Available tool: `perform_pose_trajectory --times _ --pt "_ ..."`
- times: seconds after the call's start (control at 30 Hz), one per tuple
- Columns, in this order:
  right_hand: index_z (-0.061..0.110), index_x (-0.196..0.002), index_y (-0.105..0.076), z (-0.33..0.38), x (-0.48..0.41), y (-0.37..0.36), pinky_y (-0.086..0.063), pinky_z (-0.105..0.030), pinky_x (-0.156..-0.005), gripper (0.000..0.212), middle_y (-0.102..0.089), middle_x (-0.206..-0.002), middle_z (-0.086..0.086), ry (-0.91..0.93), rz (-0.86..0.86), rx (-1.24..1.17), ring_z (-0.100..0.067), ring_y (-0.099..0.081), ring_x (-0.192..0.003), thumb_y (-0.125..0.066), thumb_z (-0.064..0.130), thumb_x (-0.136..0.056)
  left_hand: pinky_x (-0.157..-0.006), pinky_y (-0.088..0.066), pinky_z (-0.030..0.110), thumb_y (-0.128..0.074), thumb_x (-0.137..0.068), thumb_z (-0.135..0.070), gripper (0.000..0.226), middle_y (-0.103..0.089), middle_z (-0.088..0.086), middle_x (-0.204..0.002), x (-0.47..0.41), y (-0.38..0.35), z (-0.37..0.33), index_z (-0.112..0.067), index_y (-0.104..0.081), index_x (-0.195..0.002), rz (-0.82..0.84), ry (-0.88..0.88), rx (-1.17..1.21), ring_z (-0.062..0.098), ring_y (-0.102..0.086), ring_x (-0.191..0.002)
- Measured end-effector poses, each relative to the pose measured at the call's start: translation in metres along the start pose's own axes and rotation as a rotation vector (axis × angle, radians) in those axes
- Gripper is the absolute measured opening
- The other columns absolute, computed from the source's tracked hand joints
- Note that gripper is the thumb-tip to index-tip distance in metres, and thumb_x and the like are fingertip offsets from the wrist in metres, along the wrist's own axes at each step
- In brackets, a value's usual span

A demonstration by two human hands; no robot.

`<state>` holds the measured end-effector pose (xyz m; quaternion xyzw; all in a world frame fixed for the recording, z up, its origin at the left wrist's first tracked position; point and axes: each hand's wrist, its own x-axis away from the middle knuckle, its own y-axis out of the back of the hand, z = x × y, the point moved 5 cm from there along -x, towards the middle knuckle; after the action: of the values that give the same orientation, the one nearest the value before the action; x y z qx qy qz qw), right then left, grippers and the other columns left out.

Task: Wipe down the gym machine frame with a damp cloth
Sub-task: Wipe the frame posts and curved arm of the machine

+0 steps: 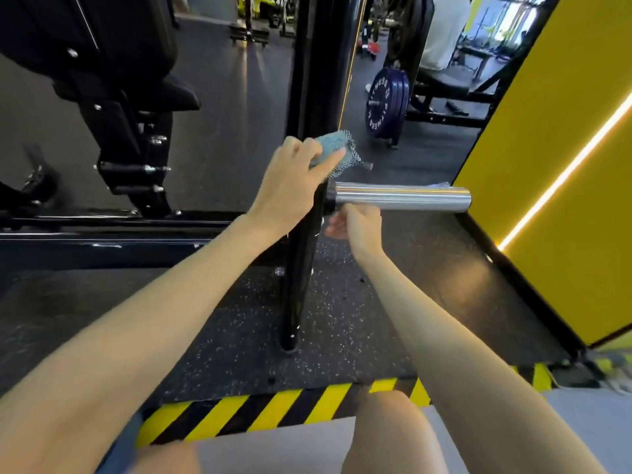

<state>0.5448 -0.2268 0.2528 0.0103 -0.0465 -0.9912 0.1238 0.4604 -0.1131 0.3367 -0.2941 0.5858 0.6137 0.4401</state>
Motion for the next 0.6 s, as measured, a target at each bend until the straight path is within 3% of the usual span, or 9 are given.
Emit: perform_pose_trajectory --times 0.1,0.2,0.27,0.33,0.47,0.6 --pt "0.003 -0.074 -0.068 -0.033 0.0 -0.009 -0.052 -0.028 -0.064 0.028 -0.066 -0.066 -0.009 -0.068 0.024 0.05 -0.02 -0.063 -0.063 -0.046 0.004 -0.092 -0.064 -0.04 0.035 -0.051 -0.087 0.002 0.039 -0.039 0.002 -0.103 0.053 -0.028 -0.006 -0.006 -0.064 -0.123 0.048 -0.048 -0.031 0.024 -0.034 -0.082" --pt "0.012 -0.08 -0.067 -0.073 0.004 -0.01 -0.047 -0.029 -0.066 0.031 -0.064 -0.077 -0.005 -0.252 -0.013 -0.049 -0.017 -0.059 -0.072 -0.043 0.014 -0.099 -0.061 -0.044 0.038 -0.049 -0.084 0.001 0.042 -0.048 0.005 -0.095 0.13 -0.068 -0.024 -0.007 -0.061 -0.123 0.273 -0.231 -0.138 0.027 -0.041 -0.074" --pt "0.011 -0.089 -0.065 -0.088 0.012 -0.013 -0.046 -0.028 -0.069 0.032 -0.064 -0.082 -0.004 -0.317 -0.019 -0.159 -0.013 -0.058 -0.073 -0.037 0.02 -0.103 -0.06 -0.043 0.037 -0.044 -0.086 -0.005 0.04 -0.054 0.005 -0.09 0.148 -0.074 -0.033 -0.009 -0.064 -0.12 0.365 -0.258 -0.193 0.027 -0.047 -0.071" --pt "0.012 -0.092 -0.064 -0.095 0.015 -0.016 -0.047 -0.026 -0.075 0.032 -0.064 -0.082 -0.001 -0.336 -0.043 -0.224 -0.01 -0.06 -0.074 -0.035 0.02 -0.103 -0.064 -0.042 0.037 -0.035 -0.088 -0.008 0.044 -0.057 0.006 -0.093 0.138 -0.065 -0.037 -0.011 -0.063 -0.122 0.352 -0.277 -0.237 0.026 -0.049 -0.074" --pt "0.01 -0.103 -0.069 -0.103 0.011 -0.025 -0.042 -0.033 -0.084 0.037 -0.067 -0.083 -0.004 -0.324 -0.065 -0.27 -0.016 -0.062 -0.08 -0.035 0.026 -0.103 -0.074 -0.037 0.039 -0.04 -0.087 -0.004 0.047 -0.051 0.007 -0.104 0.1 -0.049 -0.018 -0.013 -0.054 -0.131 0.181 -0.135 -0.344 0.028 -0.046 -0.083" --pt "0.012 -0.1 -0.063 -0.125 0.017 -0.027 -0.045 -0.034 -0.093 0.031 -0.068 -0.088 -0.003 -0.399 -0.026 -0.3 -0.017 -0.064 -0.085 -0.035 0.025 -0.103 -0.071 -0.038 0.037 -0.05 -0.083 -0.008 0.045 -0.049 0.004 -0.103 0.135 -0.071 -0.038 -0.013 -0.058 -0.127 0.348 -0.254 -0.349 0.026 -0.047 -0.081"
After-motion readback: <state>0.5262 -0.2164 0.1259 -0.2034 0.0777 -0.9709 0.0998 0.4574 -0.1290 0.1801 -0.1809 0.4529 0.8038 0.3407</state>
